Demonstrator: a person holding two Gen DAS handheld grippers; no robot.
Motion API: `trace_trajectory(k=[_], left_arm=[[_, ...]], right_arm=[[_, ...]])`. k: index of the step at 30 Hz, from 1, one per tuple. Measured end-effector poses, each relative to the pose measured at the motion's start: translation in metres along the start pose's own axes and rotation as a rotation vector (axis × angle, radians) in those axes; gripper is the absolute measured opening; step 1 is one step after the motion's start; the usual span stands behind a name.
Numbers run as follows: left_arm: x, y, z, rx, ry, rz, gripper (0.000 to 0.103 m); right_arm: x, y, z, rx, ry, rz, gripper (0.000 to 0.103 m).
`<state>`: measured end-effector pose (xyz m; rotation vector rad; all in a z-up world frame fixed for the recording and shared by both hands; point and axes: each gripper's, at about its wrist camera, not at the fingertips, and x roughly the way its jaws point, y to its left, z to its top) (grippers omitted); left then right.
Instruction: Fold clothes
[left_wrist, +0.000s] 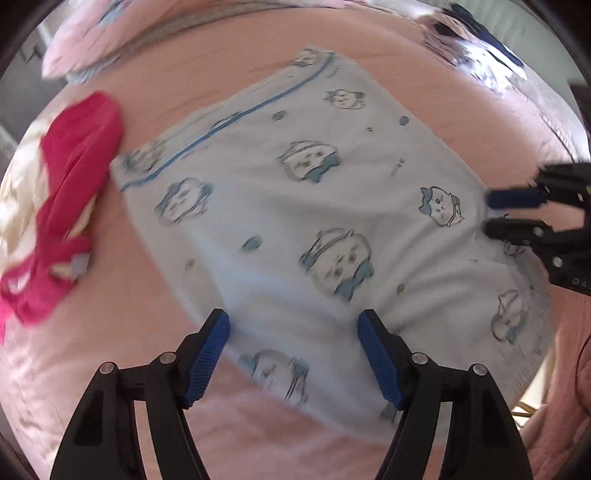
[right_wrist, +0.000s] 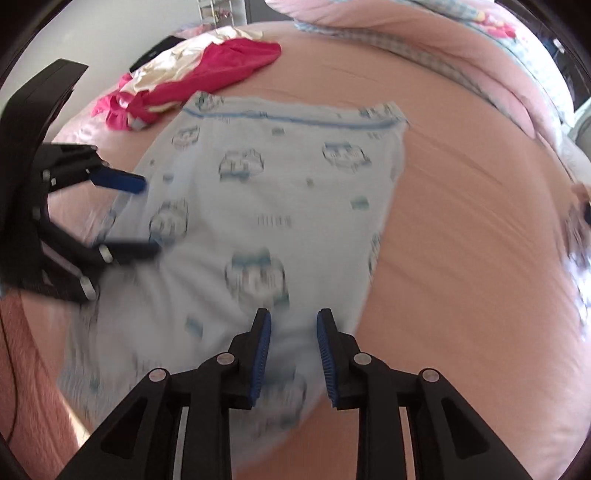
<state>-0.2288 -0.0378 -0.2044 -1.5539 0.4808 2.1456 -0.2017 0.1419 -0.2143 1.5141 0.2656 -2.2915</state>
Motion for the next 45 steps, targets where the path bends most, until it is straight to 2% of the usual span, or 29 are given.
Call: trace_trajectory(k=[2, 5, 7, 8, 9, 11, 13, 15, 16, 21, 22, 24, 26, 29, 31, 35, 41, 45], left_arm=[[-0.013, -0.002, -0.002, -0.04, -0.058, -0.022, 0.071], [-0.022, -0.025, -0.002, -0.083, -0.135, -0.118, 0.071], [-0.007, -0.039, -0.004, -0.053, -0.084, -0.113, 0.071], [0.0, -0.046, -0.005, -0.035, -0.063, -0.106, 0.071], [0.001, -0.054, -0.016, 0.006, -0.066, -0.061, 0.071], [-0.005, -0.062, -0.035, 0.059, -0.089, -0.008, 0.071], [-0.011, -0.057, -0.044, 0.038, -0.048, -0.007, 0.072], [-0.017, -0.053, -0.049, 0.017, -0.007, -0.004, 0.072], [-0.021, -0.051, -0.049, 0.0, -0.002, -0.007, 0.072], [-0.036, -0.055, -0.039, -0.104, -0.157, -0.048, 0.071], [-0.032, -0.06, -0.035, -0.12, -0.163, -0.036, 0.072], [-0.016, -0.068, -0.041, -0.145, -0.098, 0.035, 0.072], [-0.02, -0.08, -0.05, -0.147, -0.133, 0.076, 0.072], [-0.031, -0.076, -0.071, -0.224, -0.119, 0.051, 0.072], [-0.029, -0.067, -0.077, -0.312, -0.133, 0.004, 0.073], [-0.038, -0.064, -0.084, -0.405, -0.155, -0.012, 0.072], [-0.039, -0.062, -0.109, -0.621, -0.212, -0.162, 0.071], [-0.048, -0.065, -0.126, -0.689, -0.238, -0.187, 0.069]], right_arm=[[-0.012, -0.003, -0.009, 0.055, -0.01, 0.04, 0.026], [-0.026, 0.0, -0.014, 0.118, -0.048, 0.115, 0.026], [-0.021, 0.008, -0.017, 0.125, -0.02, 0.145, 0.026], [-0.013, 0.012, -0.02, 0.125, 0.017, 0.127, 0.026], [-0.004, 0.016, -0.023, 0.123, 0.054, 0.103, 0.026], [-0.01, 0.017, -0.035, 0.118, 0.031, 0.097, 0.026], [-0.02, 0.016, -0.049, 0.111, 0.027, 0.088, 0.027], [-0.029, 0.012, -0.061, 0.128, 0.047, 0.102, 0.035], [-0.033, 0.008, -0.066, 0.15, 0.054, 0.119, 0.035], [-0.054, 0.01, -0.06, 0.172, -0.058, 0.112, 0.035], [-0.053, 0.013, -0.055, 0.174, -0.07, 0.118, 0.035], [-0.047, 0.02, -0.047, 0.165, -0.074, 0.11, 0.035], [-0.041, 0.018, -0.056, 0.163, -0.044, 0.092, 0.035], [-0.031, 0.012, -0.072, 0.166, 0.005, 0.069, 0.035], [-0.035, 0.008, -0.084, 0.186, 0.01, 0.108, 0.035], [-0.047, -0.002, -0.099, 0.235, 0.002, 0.159, 0.035], [-0.054, -0.011, -0.097, 0.353, -0.049, 0.248, 0.035], [-0.046, -0.001, -0.088, 0.345, -0.033, 0.273, 0.035]])
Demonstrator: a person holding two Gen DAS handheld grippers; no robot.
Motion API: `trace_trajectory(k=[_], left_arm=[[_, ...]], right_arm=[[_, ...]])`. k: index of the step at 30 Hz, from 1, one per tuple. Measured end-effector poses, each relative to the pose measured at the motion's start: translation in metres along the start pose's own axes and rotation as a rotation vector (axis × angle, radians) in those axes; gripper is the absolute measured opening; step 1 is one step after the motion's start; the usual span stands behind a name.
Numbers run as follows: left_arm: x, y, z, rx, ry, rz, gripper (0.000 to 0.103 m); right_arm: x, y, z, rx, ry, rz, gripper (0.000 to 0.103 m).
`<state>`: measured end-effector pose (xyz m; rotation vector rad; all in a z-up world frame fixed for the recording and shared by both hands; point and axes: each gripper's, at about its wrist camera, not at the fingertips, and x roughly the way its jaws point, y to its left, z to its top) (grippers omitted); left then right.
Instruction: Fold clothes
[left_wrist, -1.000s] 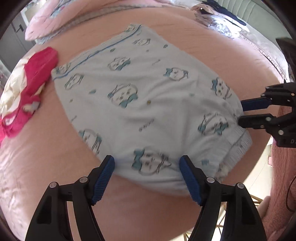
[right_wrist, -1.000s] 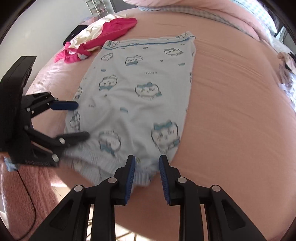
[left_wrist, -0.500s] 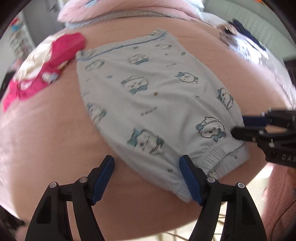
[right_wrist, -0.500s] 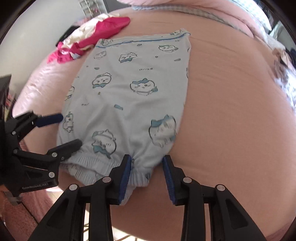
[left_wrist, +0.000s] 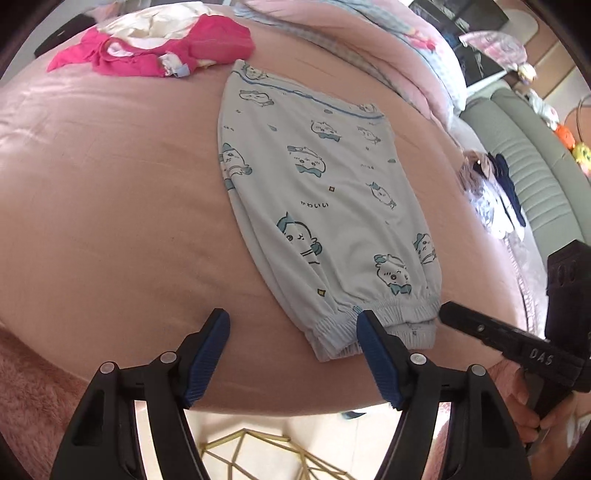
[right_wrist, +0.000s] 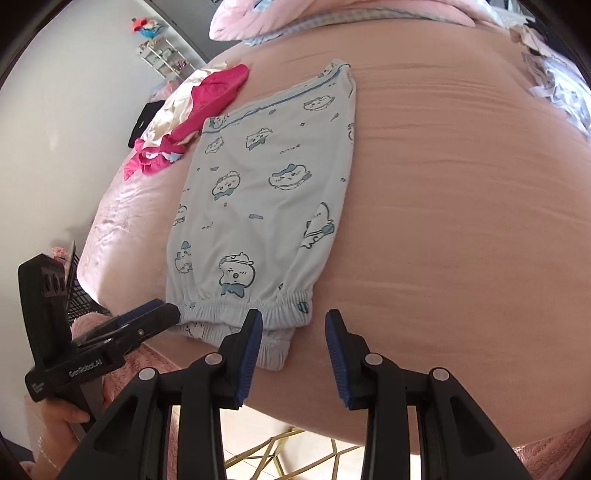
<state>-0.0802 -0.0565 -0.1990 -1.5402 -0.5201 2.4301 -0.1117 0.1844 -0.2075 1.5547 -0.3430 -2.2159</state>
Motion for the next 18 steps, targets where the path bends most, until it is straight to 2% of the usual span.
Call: trace_trajectory(k=[2, 4, 6, 9, 13, 18], left_arm=[[0.005, 0.001, 0.002, -0.01, 0.002, -0.009, 0.061], [0.01, 0.001, 0.004, -0.009, 0.003, -0.029, 0.039], [0.012, -0.001, 0.004, -0.019, 0.001, -0.071, 0.025], [0.015, -0.006, 0.003, -0.008, 0.003, -0.082, 0.024], [0.024, 0.0, 0.005, -0.076, 0.019, -0.131, 0.024], [0.023, 0.001, 0.003, -0.07, 0.02, -0.14, 0.025]], right_arm=[[0.006, 0.004, 0.0, -0.011, 0.017, 0.009, 0.035], [0.011, 0.006, -0.002, -0.02, 0.028, 0.012, 0.035], [0.015, 0.008, -0.005, -0.03, 0.037, 0.013, 0.034], [0.013, 0.01, -0.008, -0.027, 0.024, 0.014, 0.034], [0.005, 0.008, -0.005, -0.017, -0.005, 0.003, 0.034], [0.002, 0.003, -0.001, 0.005, -0.022, 0.007, 0.034]])
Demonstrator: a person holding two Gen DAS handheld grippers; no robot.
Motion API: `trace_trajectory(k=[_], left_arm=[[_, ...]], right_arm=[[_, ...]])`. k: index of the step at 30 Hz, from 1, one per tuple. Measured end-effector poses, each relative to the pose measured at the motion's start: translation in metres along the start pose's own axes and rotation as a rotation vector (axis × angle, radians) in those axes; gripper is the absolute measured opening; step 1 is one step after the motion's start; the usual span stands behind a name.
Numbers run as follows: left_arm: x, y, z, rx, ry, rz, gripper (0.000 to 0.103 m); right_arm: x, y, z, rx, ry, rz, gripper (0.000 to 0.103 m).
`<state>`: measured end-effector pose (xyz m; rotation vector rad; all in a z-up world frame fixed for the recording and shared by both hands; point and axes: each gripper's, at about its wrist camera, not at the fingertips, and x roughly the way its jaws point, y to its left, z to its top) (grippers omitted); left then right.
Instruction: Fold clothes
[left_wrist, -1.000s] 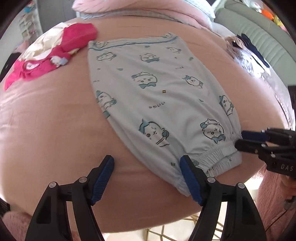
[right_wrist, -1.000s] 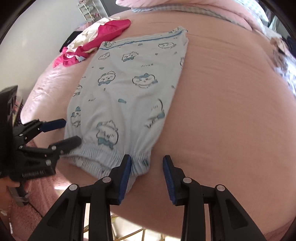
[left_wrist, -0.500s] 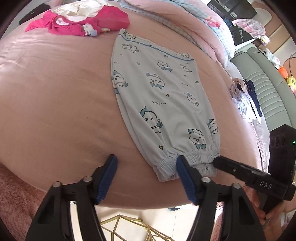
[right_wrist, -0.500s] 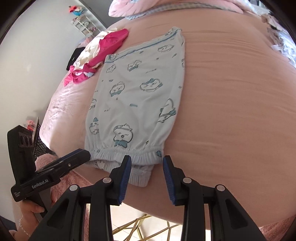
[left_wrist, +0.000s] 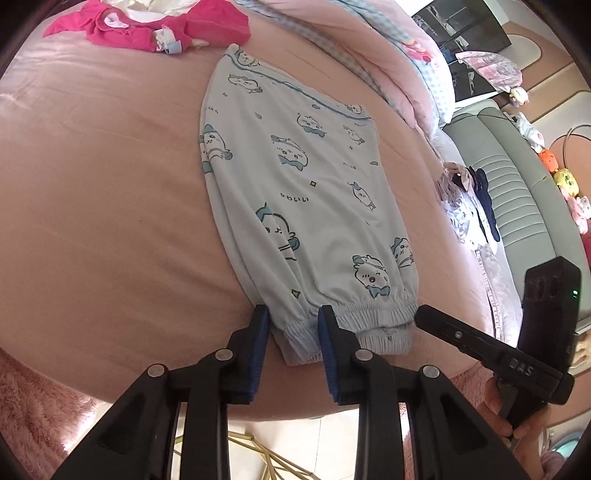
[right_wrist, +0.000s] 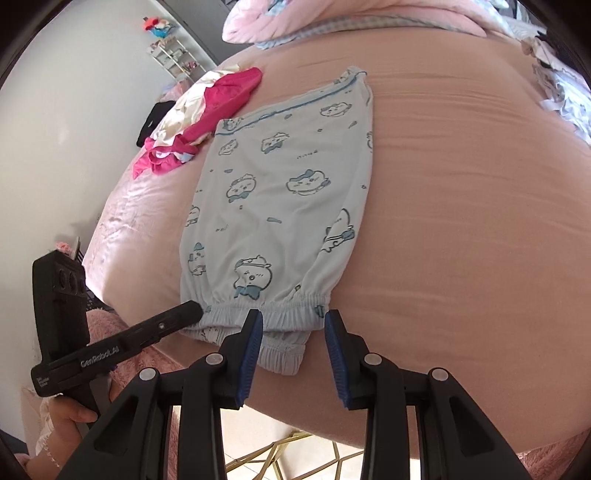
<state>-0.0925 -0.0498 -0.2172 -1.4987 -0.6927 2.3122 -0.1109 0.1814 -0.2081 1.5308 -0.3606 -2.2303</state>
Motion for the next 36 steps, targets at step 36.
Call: trace_trajectory(k=[36], left_arm=[[-0.018, -0.017, -0.043, -0.057, 0.118, -0.103, 0.014]], right_arm=[[-0.022, -0.007, -0.043, 0.029, 0.106, 0.138, 0.012]])
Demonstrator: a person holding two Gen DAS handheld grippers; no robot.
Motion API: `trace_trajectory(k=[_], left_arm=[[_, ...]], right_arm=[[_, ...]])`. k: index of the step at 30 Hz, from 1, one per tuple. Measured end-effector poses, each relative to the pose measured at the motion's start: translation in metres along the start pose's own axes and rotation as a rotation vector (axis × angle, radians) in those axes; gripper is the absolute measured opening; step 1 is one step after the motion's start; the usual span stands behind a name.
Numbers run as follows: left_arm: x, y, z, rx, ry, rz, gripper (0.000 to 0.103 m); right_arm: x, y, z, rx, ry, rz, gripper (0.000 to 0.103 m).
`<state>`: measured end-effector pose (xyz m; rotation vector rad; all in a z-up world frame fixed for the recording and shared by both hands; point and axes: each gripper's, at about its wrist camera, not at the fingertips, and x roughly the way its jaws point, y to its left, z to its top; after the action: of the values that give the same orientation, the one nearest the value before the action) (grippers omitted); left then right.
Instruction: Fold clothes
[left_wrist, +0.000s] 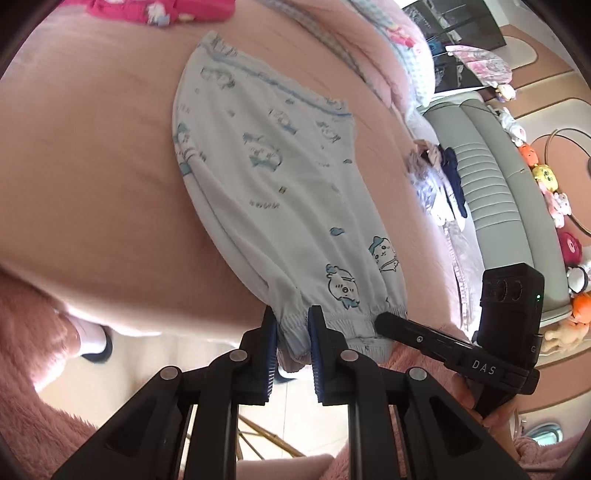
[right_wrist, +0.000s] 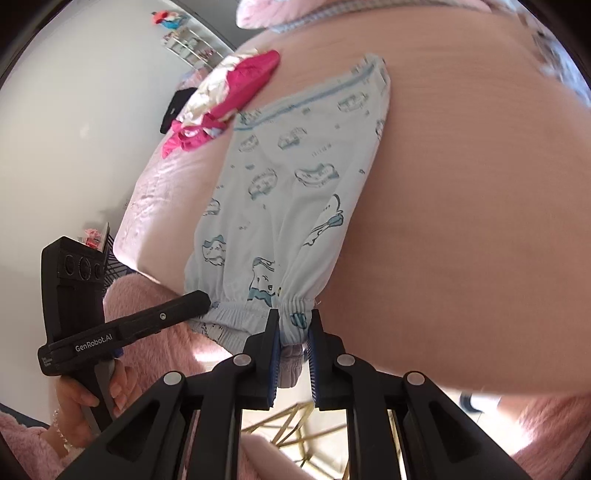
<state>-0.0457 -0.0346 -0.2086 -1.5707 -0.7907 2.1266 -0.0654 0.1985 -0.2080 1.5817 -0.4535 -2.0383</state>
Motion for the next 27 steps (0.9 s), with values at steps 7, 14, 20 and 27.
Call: trace_trajectory(k=[7, 14, 20, 27], left_arm=[[-0.002, 0.002, 0.001, -0.005, 0.002, -0.014, 0.014], [-0.003, 0.004, -0.002, -0.007, 0.005, -0.007, 0.014], [-0.003, -0.001, -0.006, -0.003, 0.004, 0.026, 0.014], [-0.009, -0.005, -0.007, 0.027, 0.014, 0.094, 0.015]], right_arm=[[0.005, -0.001, -0.002, 0.019, 0.02, -0.016, 0.012], [0.008, -0.003, -0.003, 0.011, 0.044, -0.037, 0.012], [0.004, 0.002, -0.003, -0.017, 0.048, -0.069, 0.015], [-0.006, 0.001, -0.002, -0.025, 0.052, -0.11, 0.016]])
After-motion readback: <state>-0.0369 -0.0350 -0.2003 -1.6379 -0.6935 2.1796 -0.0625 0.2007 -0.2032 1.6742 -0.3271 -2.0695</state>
